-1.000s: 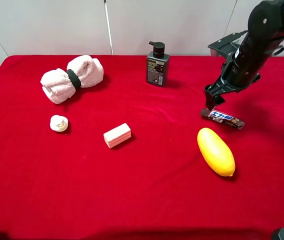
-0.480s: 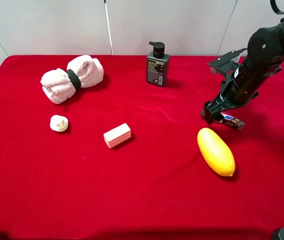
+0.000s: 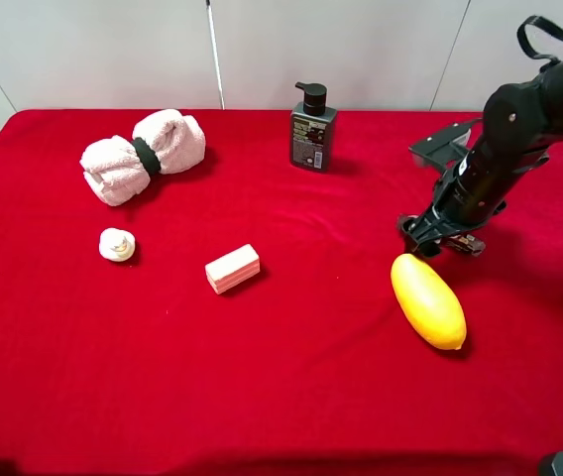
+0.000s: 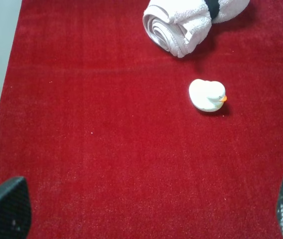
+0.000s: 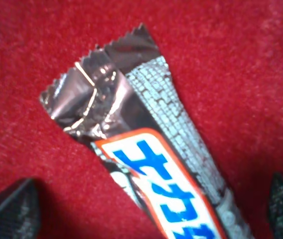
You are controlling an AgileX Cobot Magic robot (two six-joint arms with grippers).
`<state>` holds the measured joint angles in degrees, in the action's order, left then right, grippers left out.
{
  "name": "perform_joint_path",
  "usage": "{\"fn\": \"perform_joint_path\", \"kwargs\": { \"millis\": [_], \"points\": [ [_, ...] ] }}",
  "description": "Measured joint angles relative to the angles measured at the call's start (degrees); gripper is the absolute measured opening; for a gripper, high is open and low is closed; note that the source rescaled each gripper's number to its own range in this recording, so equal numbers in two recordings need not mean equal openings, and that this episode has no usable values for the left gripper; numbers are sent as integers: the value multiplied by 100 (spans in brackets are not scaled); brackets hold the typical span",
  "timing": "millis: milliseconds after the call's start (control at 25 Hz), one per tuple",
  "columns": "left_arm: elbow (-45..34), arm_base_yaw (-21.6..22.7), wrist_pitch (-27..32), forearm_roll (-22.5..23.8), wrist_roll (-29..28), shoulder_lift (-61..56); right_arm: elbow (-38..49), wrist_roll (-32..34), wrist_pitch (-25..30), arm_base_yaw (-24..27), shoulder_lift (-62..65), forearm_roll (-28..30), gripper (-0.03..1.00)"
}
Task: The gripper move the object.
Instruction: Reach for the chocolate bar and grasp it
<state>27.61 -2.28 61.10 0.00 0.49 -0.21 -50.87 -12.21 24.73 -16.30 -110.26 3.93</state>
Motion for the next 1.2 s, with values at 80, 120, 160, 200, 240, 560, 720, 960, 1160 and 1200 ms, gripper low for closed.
{"fn": "perform_joint_path", "kwargs": {
  "millis": [80,120,160,200,240,560,720,960,1160,1200],
  "points": [
    [0,0,0,0,0,0,0,0,0,0,-7,-11,100],
    [0,0,0,0,0,0,0,0,0,0,-7,-11,100],
    [0,0,0,0,0,0,0,0,0,0,-7,-11,100],
    [0,0,0,0,0,0,0,0,0,0,-7,-11,100],
    [0,0,0,0,0,0,0,0,0,0,-7,-11,100],
    [0,0,0,0,0,0,0,0,11,0,3,-28,100],
    [0,0,0,0,0,0,0,0,11,0,27,-28,100],
    [0,0,0,0,0,0,0,0,11,0,27,-28,100],
    [0,0,0,0,0,0,0,0,11,0,27,-28,93],
    [0,0,0,0,0,0,0,0,11,0,27,-28,88]
  ]
}}
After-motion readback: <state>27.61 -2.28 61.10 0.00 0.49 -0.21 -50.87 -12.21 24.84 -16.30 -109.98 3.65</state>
